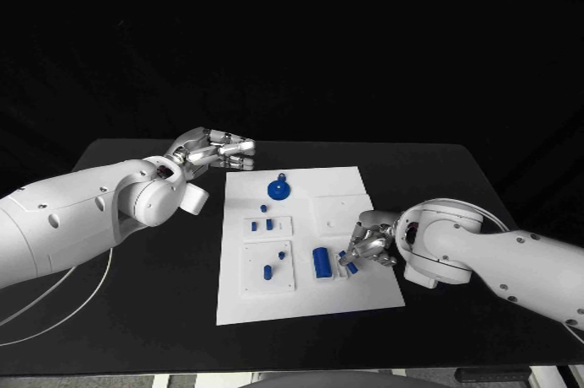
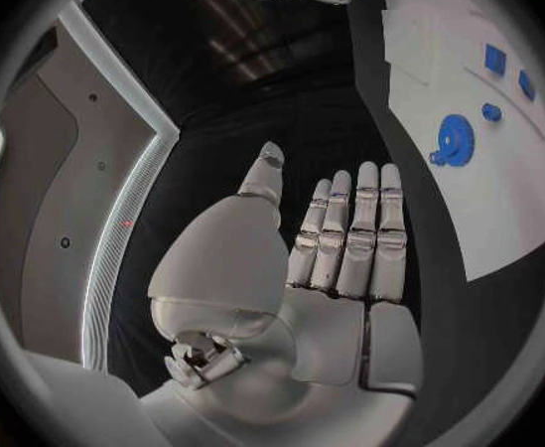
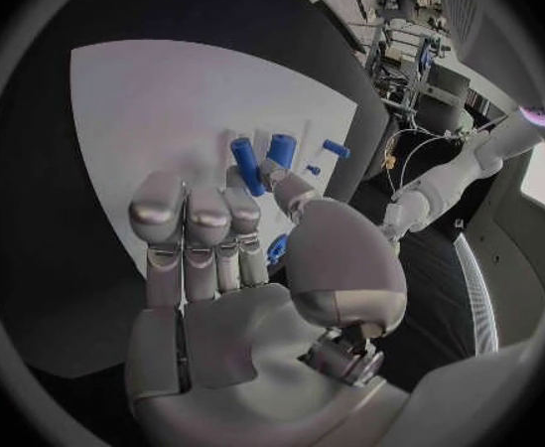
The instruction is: Assemble the parts on the task board
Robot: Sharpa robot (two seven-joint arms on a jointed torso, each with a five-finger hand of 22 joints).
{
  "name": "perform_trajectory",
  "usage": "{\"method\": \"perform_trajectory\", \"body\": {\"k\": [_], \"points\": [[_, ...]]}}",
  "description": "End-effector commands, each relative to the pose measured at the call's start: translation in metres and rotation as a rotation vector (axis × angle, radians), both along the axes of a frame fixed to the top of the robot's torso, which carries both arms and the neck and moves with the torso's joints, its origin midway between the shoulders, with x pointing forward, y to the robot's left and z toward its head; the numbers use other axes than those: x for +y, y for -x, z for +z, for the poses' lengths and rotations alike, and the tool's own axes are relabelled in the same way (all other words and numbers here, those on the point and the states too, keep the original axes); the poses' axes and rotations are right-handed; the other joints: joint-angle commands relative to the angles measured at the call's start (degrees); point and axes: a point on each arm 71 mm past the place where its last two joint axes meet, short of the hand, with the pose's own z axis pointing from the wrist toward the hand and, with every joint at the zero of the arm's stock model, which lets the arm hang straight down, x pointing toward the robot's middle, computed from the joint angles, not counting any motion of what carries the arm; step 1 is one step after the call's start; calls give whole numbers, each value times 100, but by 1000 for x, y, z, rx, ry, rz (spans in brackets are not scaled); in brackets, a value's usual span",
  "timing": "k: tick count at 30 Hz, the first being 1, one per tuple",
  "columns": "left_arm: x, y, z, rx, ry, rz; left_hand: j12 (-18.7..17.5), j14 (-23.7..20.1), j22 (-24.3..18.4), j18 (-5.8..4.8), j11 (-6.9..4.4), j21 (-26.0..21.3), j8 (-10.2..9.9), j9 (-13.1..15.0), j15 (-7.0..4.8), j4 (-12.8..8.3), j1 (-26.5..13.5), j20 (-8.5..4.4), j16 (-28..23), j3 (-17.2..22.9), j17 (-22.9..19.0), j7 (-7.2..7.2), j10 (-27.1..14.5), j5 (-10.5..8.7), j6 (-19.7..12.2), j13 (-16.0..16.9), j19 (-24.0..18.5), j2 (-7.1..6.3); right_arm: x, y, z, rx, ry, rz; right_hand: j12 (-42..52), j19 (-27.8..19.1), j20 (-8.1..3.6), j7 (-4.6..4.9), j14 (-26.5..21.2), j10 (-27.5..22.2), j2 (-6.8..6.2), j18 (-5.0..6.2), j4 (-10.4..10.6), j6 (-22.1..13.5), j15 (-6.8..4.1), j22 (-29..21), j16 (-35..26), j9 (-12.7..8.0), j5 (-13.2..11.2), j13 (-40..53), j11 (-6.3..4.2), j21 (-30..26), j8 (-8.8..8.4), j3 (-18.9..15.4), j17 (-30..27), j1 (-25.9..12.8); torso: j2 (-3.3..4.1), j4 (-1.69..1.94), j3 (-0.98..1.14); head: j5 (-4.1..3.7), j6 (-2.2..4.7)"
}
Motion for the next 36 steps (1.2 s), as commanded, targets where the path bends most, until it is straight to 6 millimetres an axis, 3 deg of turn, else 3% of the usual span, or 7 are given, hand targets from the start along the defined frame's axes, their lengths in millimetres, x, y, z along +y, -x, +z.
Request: {"method": "perform_trajectory", "body": {"k": [1,36], "points": [[-3,1,1,-3,7,-16,-18,-37,-7,-87,15,12,10,0,-5,4,-21,9,-22,-22,-1,21,13,-25,1,2,24,56,2,-1,0,-34,35,20,-27,6,-38,-87,3,20,-17,-114,79,131,-46,657,-11,-24,-56,15,-25,-19,41,43,-4,-105,2,-8,-1,-3,4],[-2,1,0,0,6,-18,-17,-42,-7,-86,15,11,10,0,-4,17,-36,10,-23,-27,-1,22,12,-29,0,2,22,68,6,2,-14,-7,118,62,8,13,-49,-94,3,47,1,-125,264,173,-54,660,15,-117,-194,82,-38,-8,42,176,5,-299,2,-3,0,5,-30]]}}
